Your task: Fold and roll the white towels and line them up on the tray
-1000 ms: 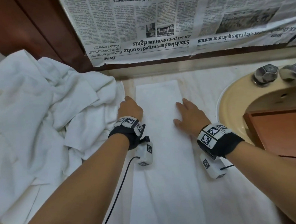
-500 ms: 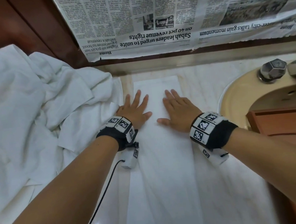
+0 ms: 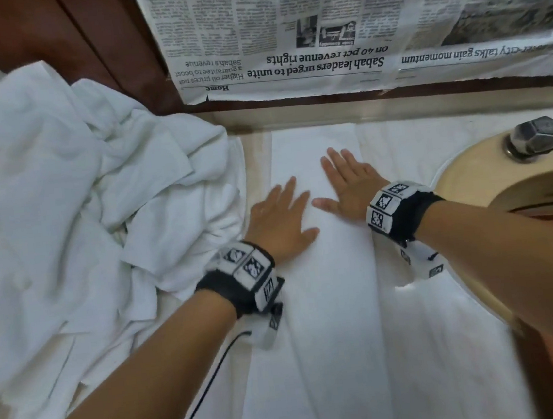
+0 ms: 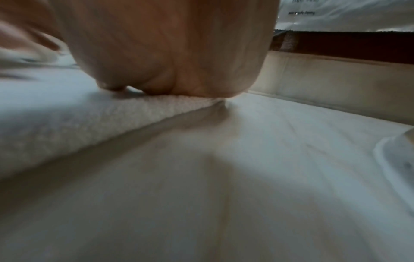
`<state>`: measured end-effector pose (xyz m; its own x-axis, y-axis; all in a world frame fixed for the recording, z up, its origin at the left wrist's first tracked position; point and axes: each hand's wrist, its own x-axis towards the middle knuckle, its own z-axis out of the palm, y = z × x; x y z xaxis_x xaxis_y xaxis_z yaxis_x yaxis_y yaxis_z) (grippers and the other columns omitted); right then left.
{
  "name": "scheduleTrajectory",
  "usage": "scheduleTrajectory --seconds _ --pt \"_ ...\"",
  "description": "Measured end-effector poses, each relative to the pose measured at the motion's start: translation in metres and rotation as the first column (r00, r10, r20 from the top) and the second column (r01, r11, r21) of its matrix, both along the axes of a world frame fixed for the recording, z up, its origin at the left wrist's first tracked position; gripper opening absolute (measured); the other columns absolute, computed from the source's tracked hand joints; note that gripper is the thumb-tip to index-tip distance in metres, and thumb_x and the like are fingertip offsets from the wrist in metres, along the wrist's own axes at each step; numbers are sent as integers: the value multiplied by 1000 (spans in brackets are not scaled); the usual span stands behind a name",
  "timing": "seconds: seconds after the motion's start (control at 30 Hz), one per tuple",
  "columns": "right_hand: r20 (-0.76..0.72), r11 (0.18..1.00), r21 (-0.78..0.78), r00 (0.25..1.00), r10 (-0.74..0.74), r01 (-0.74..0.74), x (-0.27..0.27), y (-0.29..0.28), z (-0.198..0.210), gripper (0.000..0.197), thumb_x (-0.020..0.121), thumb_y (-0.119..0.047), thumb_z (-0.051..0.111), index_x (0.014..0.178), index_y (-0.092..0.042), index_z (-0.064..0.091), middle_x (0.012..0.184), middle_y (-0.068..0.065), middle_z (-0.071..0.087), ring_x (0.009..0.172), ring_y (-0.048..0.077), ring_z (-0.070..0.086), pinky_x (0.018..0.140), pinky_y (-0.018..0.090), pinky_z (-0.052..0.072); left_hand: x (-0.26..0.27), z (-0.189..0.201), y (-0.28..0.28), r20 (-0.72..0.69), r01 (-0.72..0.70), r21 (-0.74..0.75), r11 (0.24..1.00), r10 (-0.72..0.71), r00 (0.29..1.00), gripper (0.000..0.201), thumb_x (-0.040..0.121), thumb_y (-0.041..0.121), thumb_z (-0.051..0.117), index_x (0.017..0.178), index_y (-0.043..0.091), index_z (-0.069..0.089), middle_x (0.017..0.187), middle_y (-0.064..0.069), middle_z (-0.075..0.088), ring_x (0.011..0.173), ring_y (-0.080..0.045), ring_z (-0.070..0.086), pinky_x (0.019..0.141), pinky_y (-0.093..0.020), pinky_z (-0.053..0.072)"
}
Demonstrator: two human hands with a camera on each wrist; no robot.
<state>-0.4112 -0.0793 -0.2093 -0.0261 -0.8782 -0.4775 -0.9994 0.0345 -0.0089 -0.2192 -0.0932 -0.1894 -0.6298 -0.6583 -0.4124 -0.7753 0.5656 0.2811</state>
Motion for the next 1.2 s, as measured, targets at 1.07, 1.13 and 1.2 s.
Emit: scheduleTrajectory --seconds 1.07,1.13,1.2 --pt "93 959 81 956 -279 272 68 145 12 90 95 -64 28 151 -7 -14 159 7 -23 148 22 -14 120 43 9 80 7 159 -163 278 54 959 -266 950 26 89 33 62 113 22 57 127 6 37 107 -20 45 74 -33 43" --pt "85 957 85 955 -285 278 61 135 13 90 95 -63 28 151 -6 -14 158 8 -23 148 23 -14 120 43 10 76 12 148 -139 327 -30 944 -328 934 17 90 30 57 103 20 58 123 5 41 102 -21 47 67 -32 39" --pt "87 955 92 953 -291 283 54 127 13 91 95 -63 29 151 -6 -15 158 8 -24 148 23 -14 120 43 10 76 19 139 -168 360 -38 932 -361 917 11 88 24 56 99 20 57 119 8 46 98 -17 46 65 -31 37"
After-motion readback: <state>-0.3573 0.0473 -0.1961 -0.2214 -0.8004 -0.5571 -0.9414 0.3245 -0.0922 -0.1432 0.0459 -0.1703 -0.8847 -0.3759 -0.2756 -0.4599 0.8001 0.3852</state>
